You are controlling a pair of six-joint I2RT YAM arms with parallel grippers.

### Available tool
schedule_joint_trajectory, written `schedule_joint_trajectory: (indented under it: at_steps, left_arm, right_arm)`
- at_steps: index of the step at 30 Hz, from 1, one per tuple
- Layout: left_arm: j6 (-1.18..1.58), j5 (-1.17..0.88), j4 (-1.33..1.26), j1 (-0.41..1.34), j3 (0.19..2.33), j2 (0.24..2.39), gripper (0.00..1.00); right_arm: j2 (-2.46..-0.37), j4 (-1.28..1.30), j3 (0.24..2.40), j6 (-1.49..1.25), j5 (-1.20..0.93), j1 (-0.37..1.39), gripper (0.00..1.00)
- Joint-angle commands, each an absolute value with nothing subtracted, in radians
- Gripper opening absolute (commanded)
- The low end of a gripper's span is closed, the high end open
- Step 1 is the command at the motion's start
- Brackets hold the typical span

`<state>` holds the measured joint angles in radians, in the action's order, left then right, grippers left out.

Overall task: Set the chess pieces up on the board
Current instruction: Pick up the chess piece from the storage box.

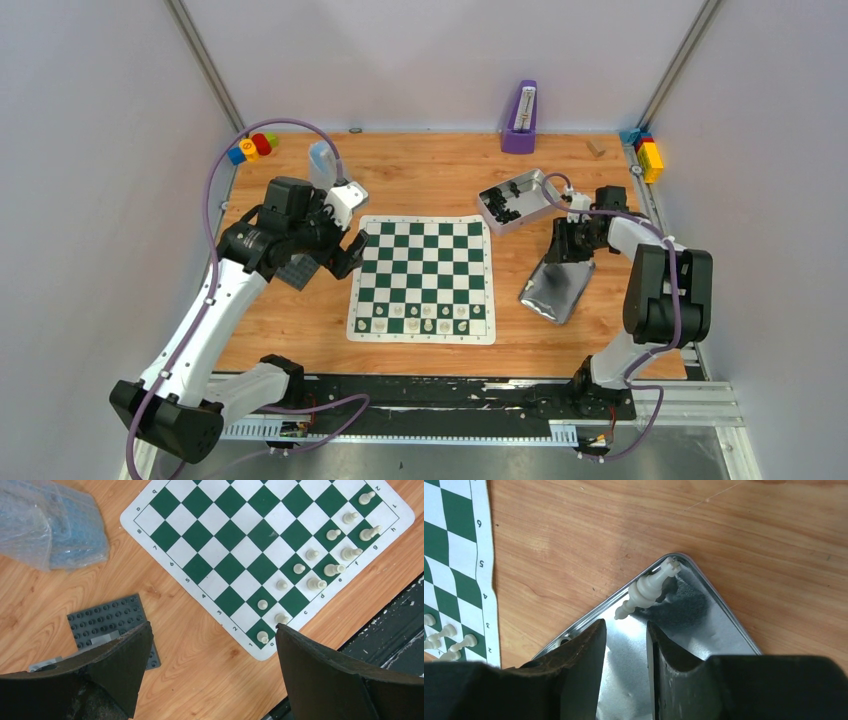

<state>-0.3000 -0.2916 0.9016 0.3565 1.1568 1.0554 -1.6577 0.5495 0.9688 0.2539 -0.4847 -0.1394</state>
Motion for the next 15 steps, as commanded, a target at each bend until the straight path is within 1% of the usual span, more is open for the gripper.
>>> schedule_joint_trajectory:
  at_steps: [1, 15]
  left_arm:
    - [-0.307, -0.322, 0.891, 0.35, 1.175, 1.032, 1.0]
    - [-0.309, -0.326, 0.887, 0.35, 1.167, 1.018, 1.0]
  right_arm:
    - [-1.665, 0.493, 0.995, 0.236, -0.46, -0.128, 0.36]
    - [-1.688, 0.456, 0.995, 0.232, -0.363, -0.074, 0.35]
